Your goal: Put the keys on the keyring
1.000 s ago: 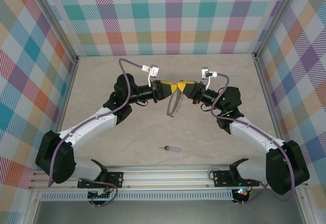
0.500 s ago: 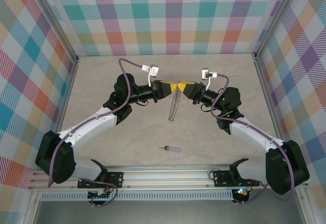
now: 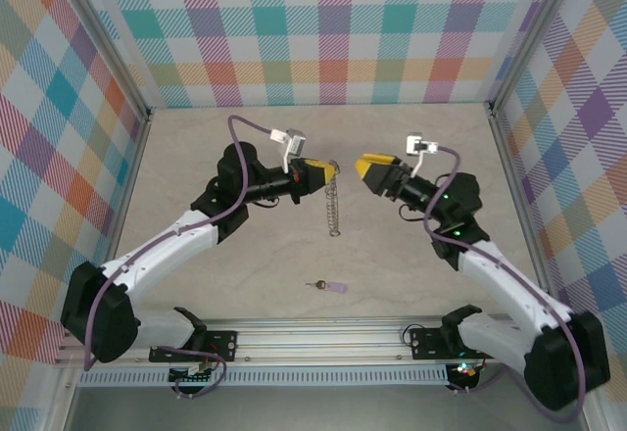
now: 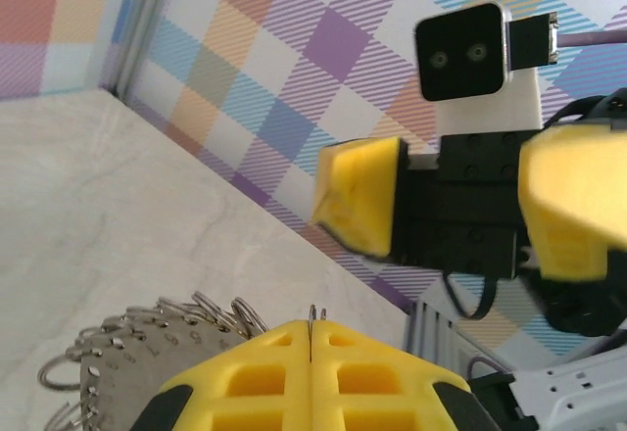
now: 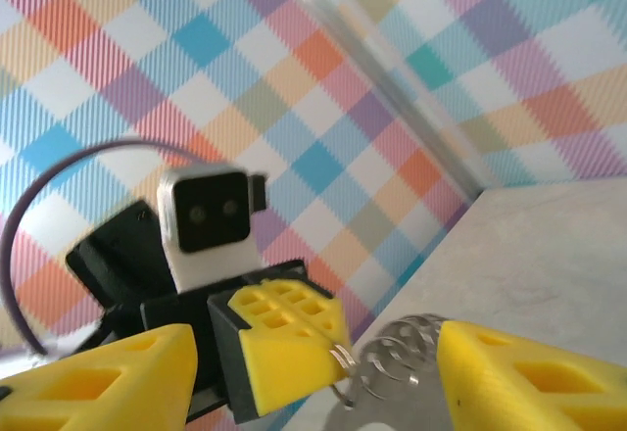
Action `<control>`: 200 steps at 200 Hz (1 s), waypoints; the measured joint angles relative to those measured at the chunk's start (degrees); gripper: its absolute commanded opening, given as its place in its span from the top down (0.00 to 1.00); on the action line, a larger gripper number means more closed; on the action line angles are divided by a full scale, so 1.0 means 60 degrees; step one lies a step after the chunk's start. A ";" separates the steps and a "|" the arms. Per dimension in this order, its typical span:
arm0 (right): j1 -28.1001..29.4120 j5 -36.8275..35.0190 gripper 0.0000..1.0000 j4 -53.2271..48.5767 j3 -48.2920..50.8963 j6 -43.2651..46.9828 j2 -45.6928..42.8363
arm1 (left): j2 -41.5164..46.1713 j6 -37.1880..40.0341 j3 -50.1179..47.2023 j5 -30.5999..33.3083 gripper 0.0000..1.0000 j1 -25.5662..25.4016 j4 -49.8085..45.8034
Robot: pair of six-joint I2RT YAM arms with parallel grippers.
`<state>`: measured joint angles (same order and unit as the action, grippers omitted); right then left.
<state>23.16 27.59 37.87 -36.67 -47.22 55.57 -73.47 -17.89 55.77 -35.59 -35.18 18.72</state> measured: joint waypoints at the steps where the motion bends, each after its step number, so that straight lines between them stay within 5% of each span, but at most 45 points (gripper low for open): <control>1: -0.0018 -0.0040 0.32 -0.0080 0.0015 0.0015 -0.0080 | 0.0018 0.0025 -0.0007 0.0011 1.00 0.0000 -0.0004; 91: -0.0240 -0.1869 0.31 -0.4448 0.2248 0.0412 -0.3603 | 0.1133 0.2215 -0.1147 0.0594 1.00 0.0000 0.0729; 200: -0.0240 -0.2284 0.31 -0.5770 0.3934 0.0237 -0.4710 | 0.1220 0.2047 -0.1333 0.0226 1.00 0.0000 0.1300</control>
<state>21.71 13.89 3.25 -13.06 -45.80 27.31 -66.15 -5.61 47.77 -34.24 -35.18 26.52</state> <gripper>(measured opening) 0.688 0.049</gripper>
